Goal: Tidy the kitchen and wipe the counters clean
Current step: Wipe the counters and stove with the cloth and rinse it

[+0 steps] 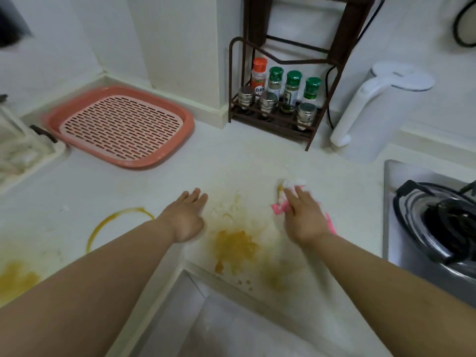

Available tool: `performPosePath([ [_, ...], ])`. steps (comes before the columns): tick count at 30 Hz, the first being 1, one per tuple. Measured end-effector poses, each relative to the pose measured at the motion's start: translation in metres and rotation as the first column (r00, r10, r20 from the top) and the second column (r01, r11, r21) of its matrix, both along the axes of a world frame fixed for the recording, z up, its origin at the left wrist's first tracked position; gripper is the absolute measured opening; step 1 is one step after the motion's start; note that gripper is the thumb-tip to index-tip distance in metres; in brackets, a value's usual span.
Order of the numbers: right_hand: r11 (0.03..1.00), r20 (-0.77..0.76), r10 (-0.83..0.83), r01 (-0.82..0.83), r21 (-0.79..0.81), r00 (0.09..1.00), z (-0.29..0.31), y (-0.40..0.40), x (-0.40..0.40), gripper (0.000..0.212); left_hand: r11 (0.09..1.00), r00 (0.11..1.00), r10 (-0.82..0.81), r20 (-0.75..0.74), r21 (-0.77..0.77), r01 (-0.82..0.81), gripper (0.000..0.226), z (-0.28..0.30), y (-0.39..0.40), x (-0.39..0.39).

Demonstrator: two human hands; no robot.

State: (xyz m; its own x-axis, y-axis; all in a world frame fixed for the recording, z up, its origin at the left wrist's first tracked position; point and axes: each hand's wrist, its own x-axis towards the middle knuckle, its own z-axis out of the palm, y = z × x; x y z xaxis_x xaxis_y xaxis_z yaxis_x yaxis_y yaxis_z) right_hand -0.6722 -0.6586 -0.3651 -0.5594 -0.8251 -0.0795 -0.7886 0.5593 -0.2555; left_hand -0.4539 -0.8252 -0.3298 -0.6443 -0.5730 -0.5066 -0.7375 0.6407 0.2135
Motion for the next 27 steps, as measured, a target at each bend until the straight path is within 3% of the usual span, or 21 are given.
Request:
performPosePath([
  [2, 0.983, -0.007, -0.166, 0.166, 0.079, 0.986, 0.003, -0.024, -0.015, 0.058, 1.000, 1.000, -0.004, 0.001, 0.028, 0.004, 0.068, 0.003, -0.002, 0.000],
  [4, 0.977, 0.000, -0.170, 0.168, 0.135, 0.986, 0.006, -0.051, -0.003, 0.057, 0.999, 1.000, -0.008, 0.009, 0.039, 0.008, 0.069, 0.004, -0.003, -0.001],
  [6, 0.994, 0.023, -0.009, 0.007, 0.109, 1.000, 0.008, -0.061, 0.032, 0.053, 0.999, 0.999, -0.028, 0.028, 0.034, 0.027, 0.069, 0.003, -0.004, -0.001],
  [8, 0.979, 0.053, 0.196, -0.199, 0.053, 0.979, 0.010, -0.047, 0.073, 0.064, 0.998, 0.997, -0.061, 0.054, 0.017, 0.060, 0.067, 0.003, -0.008, -0.002],
  [10, 0.971, 0.070, 0.237, -0.238, -0.003, 0.969, 0.008, -0.020, 0.088, 0.073, 0.993, 0.991, -0.108, 0.074, -0.031, 0.111, 0.065, 0.005, -0.016, -0.005],
  [13, 0.999, 0.023, 0.030, -0.029, -0.045, 0.999, -0.002, 0.013, 0.049, 0.053, 0.991, 0.990, -0.123, 0.067, -0.048, 0.126, 0.064, 0.005, -0.025, -0.014],
  [17, 0.917, -0.028, -0.395, 0.396, 0.048, 0.918, 0.002, 0.025, -0.040, 0.063, 0.986, 0.988, -0.153, 0.007, -0.061, 0.153, 0.063, 0.001, -0.034, -0.041],
  [19, 0.882, -0.018, -0.463, 0.463, 0.088, 0.886, 0.002, -0.006, -0.071, 0.067, 0.989, 0.991, -0.133, -0.006, -0.068, 0.133, 0.062, -0.003, -0.041, -0.054],
  [21, 0.925, -0.009, -0.371, 0.370, 0.089, 0.929, 0.000, -0.045, -0.072, 0.065, 0.993, 0.996, -0.094, -0.001, -0.067, 0.093, 0.061, -0.007, -0.049, -0.064],
  [24, 0.999, -0.024, 0.006, -0.005, 0.032, 1.000, -0.004, -0.060, -0.024, 0.060, 0.998, 0.999, -0.038, -0.010, -0.057, 0.037, 0.059, -0.009, -0.056, -0.078],
  [25, 0.991, -0.002, 0.133, -0.133, -0.008, 0.991, 0.001, -0.048, -0.003, 0.067, 0.999, 1.000, -0.016, -0.025, -0.046, 0.015, 0.059, -0.007, -0.057, -0.082],
  [27, 0.967, 0.043, 0.216, -0.208, -0.145, 0.975, 0.004, -0.017, 0.003, 0.069, 0.999, 0.999, 0.011, -0.036, -0.031, -0.012, 0.059, -0.003, -0.056, -0.087],
])
